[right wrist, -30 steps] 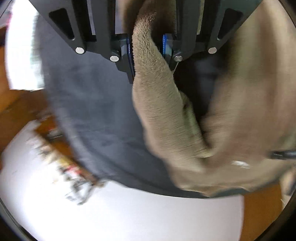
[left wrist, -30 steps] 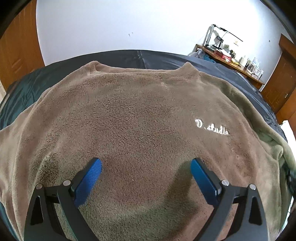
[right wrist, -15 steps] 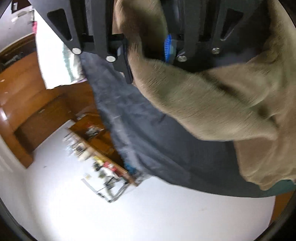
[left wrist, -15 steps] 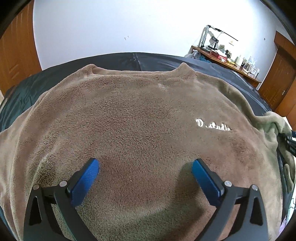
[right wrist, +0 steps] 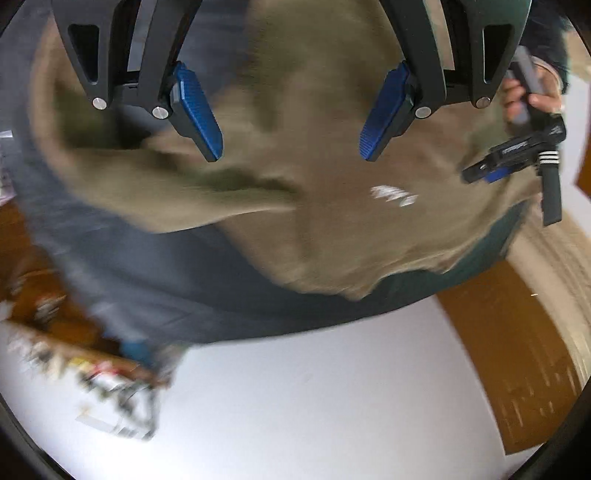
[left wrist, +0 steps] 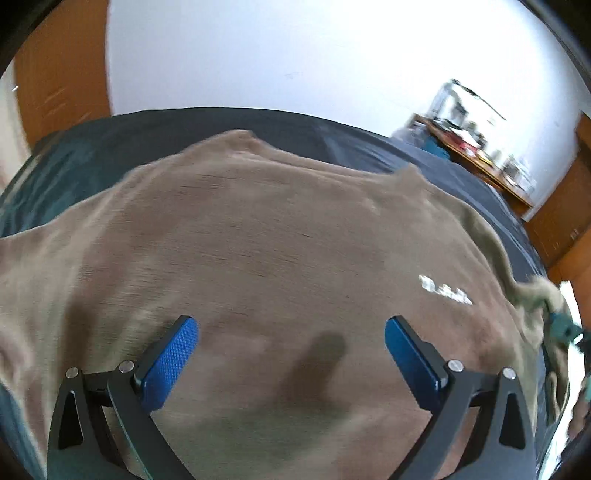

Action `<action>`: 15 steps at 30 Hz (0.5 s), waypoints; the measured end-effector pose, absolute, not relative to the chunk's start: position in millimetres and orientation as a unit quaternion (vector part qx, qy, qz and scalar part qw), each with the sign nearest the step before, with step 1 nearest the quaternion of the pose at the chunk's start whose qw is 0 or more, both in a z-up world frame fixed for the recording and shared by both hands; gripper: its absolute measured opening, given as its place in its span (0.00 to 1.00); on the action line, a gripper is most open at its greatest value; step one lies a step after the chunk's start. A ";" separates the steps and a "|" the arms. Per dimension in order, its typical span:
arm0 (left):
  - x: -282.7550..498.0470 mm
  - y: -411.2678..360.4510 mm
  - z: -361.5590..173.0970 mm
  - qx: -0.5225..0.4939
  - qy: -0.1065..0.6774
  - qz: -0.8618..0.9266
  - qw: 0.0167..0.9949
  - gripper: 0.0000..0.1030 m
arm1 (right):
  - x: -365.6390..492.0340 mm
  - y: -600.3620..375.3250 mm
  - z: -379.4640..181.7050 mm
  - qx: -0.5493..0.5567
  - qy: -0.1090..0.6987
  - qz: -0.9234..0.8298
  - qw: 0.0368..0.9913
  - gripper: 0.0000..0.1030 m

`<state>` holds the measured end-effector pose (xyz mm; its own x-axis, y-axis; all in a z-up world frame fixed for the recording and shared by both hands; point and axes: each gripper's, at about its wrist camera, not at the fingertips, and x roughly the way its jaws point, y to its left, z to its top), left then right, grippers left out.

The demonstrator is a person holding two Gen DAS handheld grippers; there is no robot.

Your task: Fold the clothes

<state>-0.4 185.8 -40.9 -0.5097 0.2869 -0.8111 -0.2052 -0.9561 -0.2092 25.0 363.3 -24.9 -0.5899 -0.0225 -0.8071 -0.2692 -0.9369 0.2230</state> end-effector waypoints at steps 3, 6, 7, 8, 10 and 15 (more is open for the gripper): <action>-12.1 163.8 -36.2 -0.480 -0.042 0.869 0.114 0.99 | -13.4 354.4 -55.4 -0.476 0.190 0.856 0.069 0.76; -27.1 140.8 -37.8 -0.482 -0.021 0.873 0.073 0.99 | -38.5 357.6 -78.9 -0.488 0.185 0.847 0.102 0.77; -33.3 132.1 -41.5 -0.484 -0.015 0.873 0.057 0.99 | -45.9 357.2 -80.5 -0.483 0.166 0.851 0.121 0.77; -39.4 123.3 -45.2 -0.486 -0.009 0.873 0.040 0.99 | -52.7 358.5 -82.3 -0.479 0.147 0.854 0.139 0.77; -51.6 106.0 -52.8 -0.489 0.002 0.872 0.007 0.99 | -65.5 363.3 -87.9 -0.474 0.116 0.855 0.174 0.77; -71.1 84.8 -64.8 -0.474 0.006 0.880 0.005 1.00 | -93.7 371.6 -91.2 -0.477 0.091 0.853 0.189 0.90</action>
